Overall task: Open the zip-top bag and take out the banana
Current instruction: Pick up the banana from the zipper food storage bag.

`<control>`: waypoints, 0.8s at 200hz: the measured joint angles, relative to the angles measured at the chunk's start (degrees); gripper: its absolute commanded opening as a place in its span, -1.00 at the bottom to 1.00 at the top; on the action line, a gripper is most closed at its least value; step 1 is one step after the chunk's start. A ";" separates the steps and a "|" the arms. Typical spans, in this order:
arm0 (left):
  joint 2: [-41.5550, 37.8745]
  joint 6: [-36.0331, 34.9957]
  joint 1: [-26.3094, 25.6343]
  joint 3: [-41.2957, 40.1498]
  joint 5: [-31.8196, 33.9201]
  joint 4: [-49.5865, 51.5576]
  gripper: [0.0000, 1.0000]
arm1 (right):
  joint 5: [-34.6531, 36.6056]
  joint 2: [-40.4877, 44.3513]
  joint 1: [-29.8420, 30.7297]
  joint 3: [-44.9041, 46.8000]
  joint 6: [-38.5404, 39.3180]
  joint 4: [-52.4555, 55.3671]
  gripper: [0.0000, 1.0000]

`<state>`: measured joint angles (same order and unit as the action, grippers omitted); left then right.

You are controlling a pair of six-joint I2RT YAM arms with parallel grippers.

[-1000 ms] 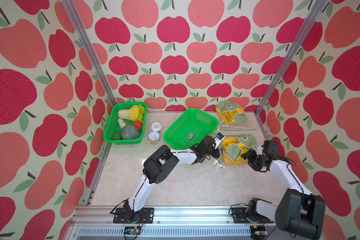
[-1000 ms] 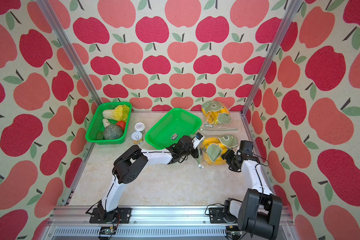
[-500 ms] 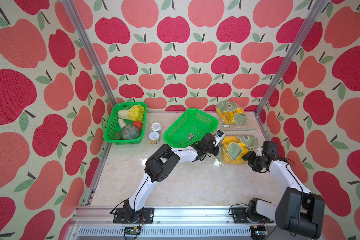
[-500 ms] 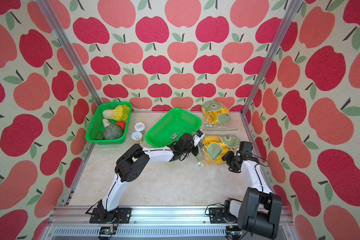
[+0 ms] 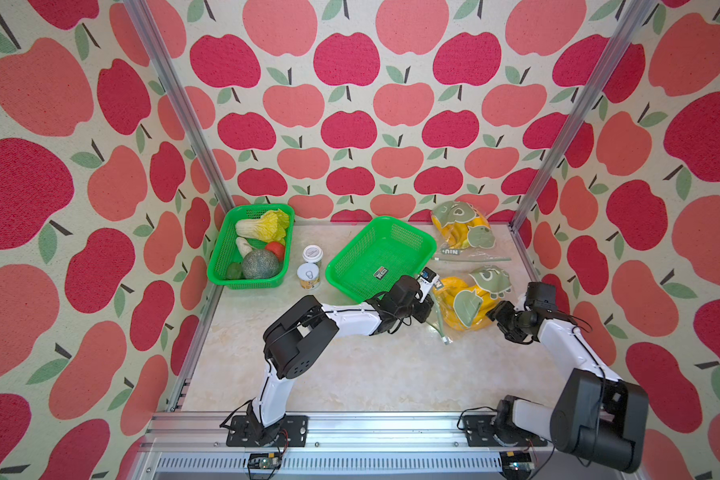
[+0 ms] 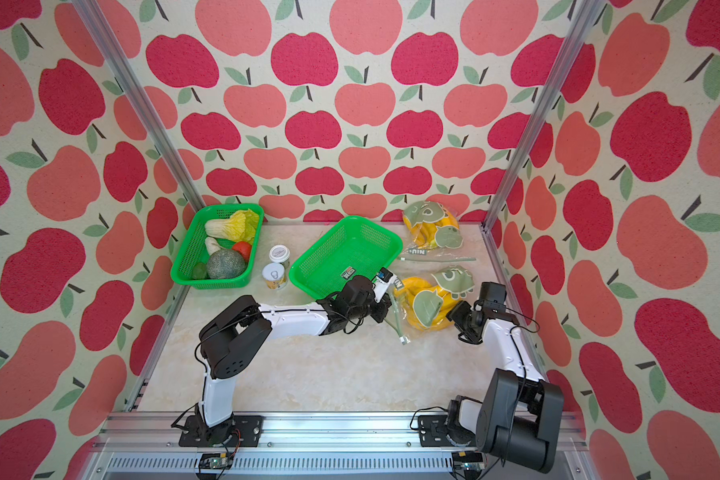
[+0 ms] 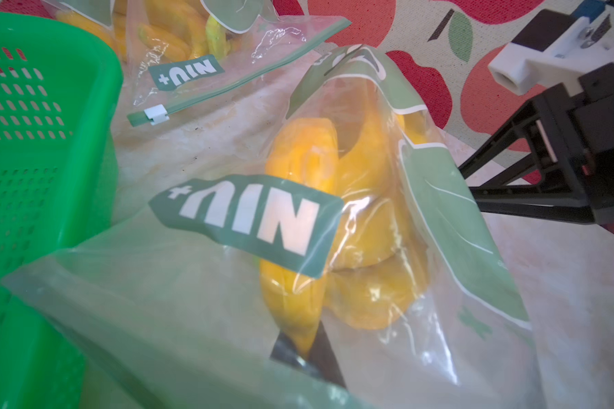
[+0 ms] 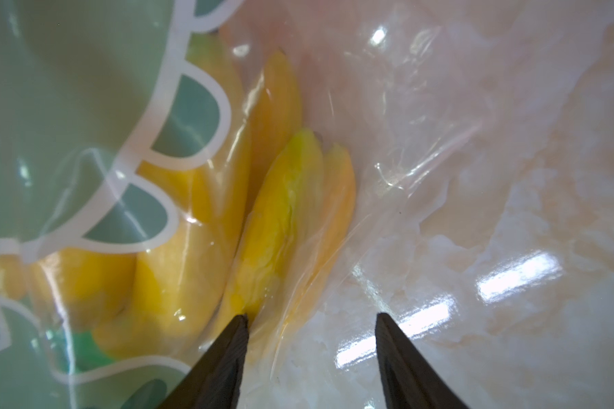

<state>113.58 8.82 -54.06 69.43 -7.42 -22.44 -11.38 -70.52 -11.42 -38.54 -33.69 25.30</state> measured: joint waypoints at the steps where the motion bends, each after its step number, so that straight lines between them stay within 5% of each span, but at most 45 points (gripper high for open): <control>1: -0.09 0.09 -0.04 -0.11 0.07 -0.02 -0.77 | 0.00 0.00 -0.02 0.00 0.00 -0.04 0.22; 160: -23.17 15.41 -6.03 -23.19 5.49 5.60 -0.77 | -1.27 0.76 -0.96 0.00 -1.09 -1.73 0.24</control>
<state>90.41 24.23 -60.10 46.24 -1.93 -16.84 -12.64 -69.76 -12.38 -38.54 -34.79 23.57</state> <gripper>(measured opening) 0.119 0.610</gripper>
